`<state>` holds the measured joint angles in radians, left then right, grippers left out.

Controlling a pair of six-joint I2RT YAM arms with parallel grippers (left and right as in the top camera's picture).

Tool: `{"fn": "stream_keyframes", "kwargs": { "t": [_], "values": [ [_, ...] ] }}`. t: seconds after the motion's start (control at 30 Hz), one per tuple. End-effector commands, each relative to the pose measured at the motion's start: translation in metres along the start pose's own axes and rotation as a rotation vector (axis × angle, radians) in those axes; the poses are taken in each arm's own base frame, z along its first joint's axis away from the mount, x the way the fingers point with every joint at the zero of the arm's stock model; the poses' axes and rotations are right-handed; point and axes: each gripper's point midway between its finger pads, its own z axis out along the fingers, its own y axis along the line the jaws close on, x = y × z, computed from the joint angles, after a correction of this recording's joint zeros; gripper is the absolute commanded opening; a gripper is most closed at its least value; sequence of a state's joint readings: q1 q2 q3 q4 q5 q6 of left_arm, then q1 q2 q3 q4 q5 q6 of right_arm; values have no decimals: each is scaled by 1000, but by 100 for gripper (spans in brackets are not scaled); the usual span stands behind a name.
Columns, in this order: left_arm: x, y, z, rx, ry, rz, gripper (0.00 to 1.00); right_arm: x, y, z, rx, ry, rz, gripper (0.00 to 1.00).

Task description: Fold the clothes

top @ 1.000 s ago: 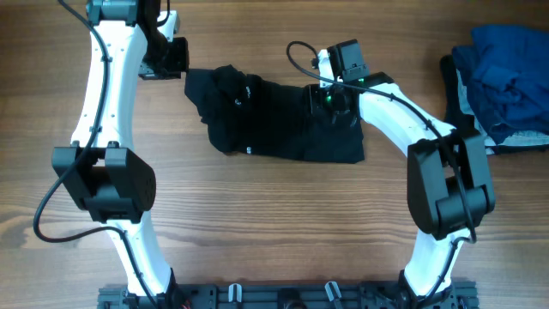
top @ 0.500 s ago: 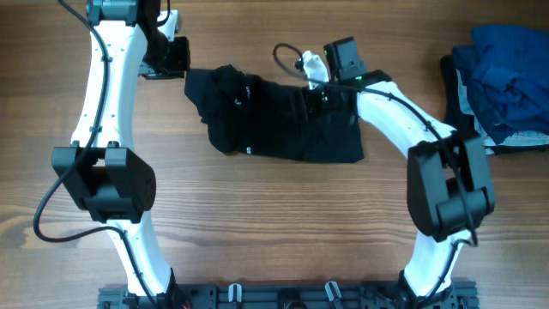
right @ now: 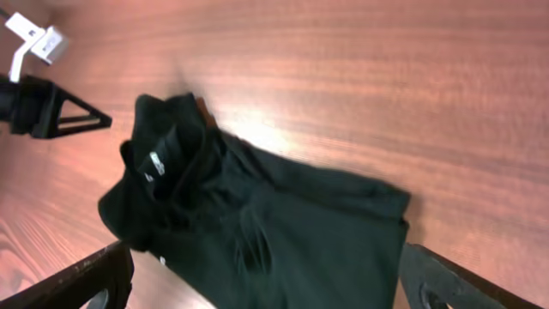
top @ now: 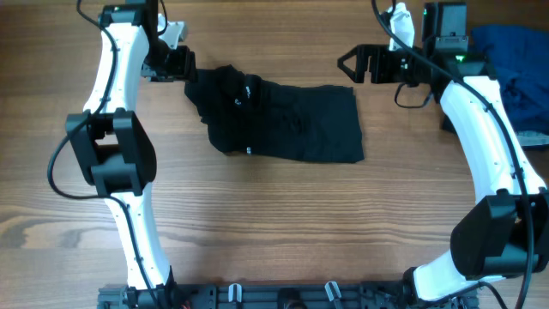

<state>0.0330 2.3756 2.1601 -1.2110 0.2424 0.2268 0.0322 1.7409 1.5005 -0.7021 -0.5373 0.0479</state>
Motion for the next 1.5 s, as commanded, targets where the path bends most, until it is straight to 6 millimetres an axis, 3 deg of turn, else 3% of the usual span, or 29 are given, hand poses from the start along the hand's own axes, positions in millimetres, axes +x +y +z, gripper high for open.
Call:
{"fn": "stream_keyframes", "kwargs": {
  "t": [0.0,0.23,0.47,0.63,0.83,0.9,0.97,1.17,1.47],
  "values": [
    [-10,3,22,108,-46,140,62,4,-8,0,45,17,6,99],
    [-28,-3,49,208,-126,200,63,5,-8,0,48,20,9,99],
    [-15,-4,79,243,-66,183,59,5,-8,0,49,20,9,100],
    [0,-8,77,267,-7,155,29,4,-9,0,52,17,7,99],
    [25,-14,73,301,96,111,26,3,-9,0,52,15,6,100],
    [30,-17,71,312,117,101,19,3,-9,0,52,15,5,99],
    [33,-20,69,331,128,92,5,3,-9,0,52,15,6,100],
    [25,-29,40,370,79,89,4,4,-8,0,51,15,6,99],
    [-5,-54,-55,376,-134,147,4,3,-9,0,52,12,4,100]
  ]
}}
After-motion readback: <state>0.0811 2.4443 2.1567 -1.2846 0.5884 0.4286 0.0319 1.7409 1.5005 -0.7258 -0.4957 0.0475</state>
